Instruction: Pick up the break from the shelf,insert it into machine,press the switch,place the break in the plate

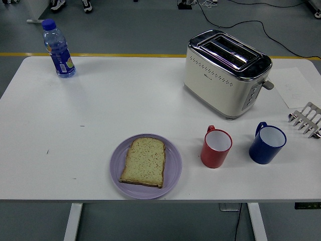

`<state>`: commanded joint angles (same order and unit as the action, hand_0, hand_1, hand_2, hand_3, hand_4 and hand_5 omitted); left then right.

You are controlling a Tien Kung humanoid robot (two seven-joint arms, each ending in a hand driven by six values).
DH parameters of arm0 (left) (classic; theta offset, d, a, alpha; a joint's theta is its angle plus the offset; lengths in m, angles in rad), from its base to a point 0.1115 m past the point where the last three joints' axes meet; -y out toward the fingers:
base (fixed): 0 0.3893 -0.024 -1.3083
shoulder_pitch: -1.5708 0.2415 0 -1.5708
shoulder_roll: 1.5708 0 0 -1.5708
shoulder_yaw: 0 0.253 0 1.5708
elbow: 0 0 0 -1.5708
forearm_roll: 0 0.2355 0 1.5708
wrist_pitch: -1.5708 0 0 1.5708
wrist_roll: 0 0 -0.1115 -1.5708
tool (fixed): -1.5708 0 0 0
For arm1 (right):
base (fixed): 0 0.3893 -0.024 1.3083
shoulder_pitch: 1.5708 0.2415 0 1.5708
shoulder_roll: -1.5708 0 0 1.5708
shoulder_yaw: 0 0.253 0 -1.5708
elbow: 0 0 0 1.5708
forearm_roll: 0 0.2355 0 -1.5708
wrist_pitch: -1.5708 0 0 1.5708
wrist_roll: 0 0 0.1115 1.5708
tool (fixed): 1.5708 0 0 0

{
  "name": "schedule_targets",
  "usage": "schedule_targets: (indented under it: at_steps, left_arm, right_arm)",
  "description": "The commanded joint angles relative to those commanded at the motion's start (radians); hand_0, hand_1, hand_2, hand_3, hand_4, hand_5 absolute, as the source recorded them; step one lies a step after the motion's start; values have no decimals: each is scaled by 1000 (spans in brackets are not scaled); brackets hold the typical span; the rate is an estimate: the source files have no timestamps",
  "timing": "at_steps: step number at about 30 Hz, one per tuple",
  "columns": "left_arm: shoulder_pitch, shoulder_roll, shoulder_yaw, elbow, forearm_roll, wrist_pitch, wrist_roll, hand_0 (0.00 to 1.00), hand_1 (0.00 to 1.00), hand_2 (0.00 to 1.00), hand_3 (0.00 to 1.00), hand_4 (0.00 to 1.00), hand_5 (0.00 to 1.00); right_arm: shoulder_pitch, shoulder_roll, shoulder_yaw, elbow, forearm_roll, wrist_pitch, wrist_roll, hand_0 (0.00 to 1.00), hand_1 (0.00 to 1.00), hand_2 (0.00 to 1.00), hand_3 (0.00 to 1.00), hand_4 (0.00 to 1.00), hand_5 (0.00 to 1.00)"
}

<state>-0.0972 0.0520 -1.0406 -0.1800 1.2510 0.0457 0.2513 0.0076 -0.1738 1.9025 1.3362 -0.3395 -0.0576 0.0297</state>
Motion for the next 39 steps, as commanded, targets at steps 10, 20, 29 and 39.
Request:
schedule_targets:
  at_steps: [10, 20, 29, 39]
  left_arm:
    - [3, -1, 4, 0, 1, -3, -1, 685, 692, 675, 561, 279, 831]
    - [2, -2, 11, 0, -20, 0, -3, 685, 692, 675, 561, 280, 832]
    - [4, -2, 26, 0, -51, 4, -8, 685, 692, 675, 561, 280, 833]
    - [1, -3, 25, 0, -55, 5, -8, 685, 691, 675, 562, 281, 834]
  right_arm:
    - [-6, 2, 1, -3, 25, 0, 6, 726, 694, 718, 669, 511, 424]
    - [-5, 4, 1, -4, 26, 1, 5, 723, 691, 710, 663, 510, 425]
    - [-4, 4, -5, -2, 24, 4, 1, 723, 683, 700, 657, 500, 415]
    - [1, 5, -11, -1, 23, 6, -1, 721, 680, 688, 647, 499, 409]
